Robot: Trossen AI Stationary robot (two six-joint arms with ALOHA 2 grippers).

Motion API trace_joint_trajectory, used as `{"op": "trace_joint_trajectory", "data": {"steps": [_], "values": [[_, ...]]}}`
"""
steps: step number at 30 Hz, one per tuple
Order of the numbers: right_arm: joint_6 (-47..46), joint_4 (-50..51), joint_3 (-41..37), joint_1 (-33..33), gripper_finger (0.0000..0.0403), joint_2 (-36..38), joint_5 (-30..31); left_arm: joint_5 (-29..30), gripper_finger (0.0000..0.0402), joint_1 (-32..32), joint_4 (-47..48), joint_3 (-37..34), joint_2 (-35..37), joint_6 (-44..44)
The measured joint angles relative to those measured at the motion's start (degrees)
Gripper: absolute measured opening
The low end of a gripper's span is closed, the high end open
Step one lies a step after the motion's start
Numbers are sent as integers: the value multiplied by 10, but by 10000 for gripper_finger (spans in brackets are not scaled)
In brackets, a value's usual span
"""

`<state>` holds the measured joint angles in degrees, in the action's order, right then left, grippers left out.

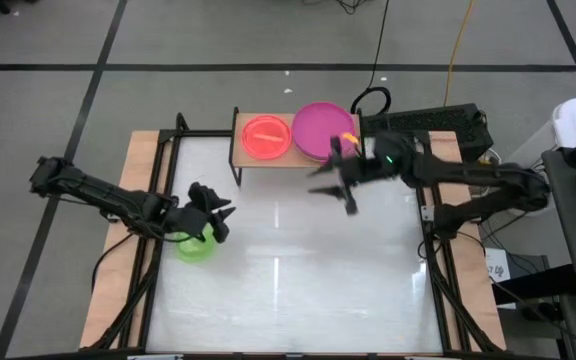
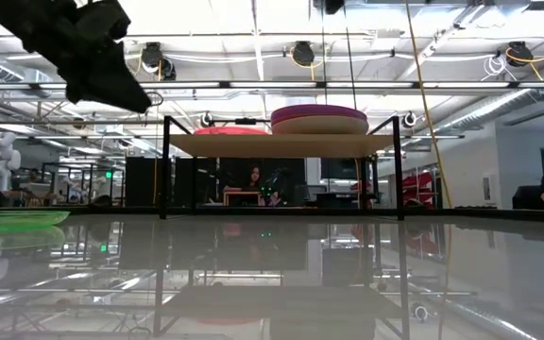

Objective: Place and stack plates onto a shelf
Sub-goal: Stack the green transparent plate on top of the orange transparent plate on the shelf

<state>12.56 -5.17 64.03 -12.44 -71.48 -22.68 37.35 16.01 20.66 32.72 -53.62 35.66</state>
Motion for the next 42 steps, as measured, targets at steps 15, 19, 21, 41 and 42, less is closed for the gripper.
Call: {"op": "trace_joint_trajectory", "data": {"steps": [15,19,21,41,42], "values": [[-9,-404,-302,82,153,141,62,-238,124,28,262,79,-210,171],[-3,-396,-303,82,153,141,62,-269,124,22,259,79,-244,218],[0,-396,-303,82,153,141,63,-301,124,15,259,79,-260,237],[5,-393,-303,82,153,140,66,-346,117,-15,270,83,-333,292],[5,-392,-303,82,153,140,72,-346,110,-15,271,83,-333,292]]}}
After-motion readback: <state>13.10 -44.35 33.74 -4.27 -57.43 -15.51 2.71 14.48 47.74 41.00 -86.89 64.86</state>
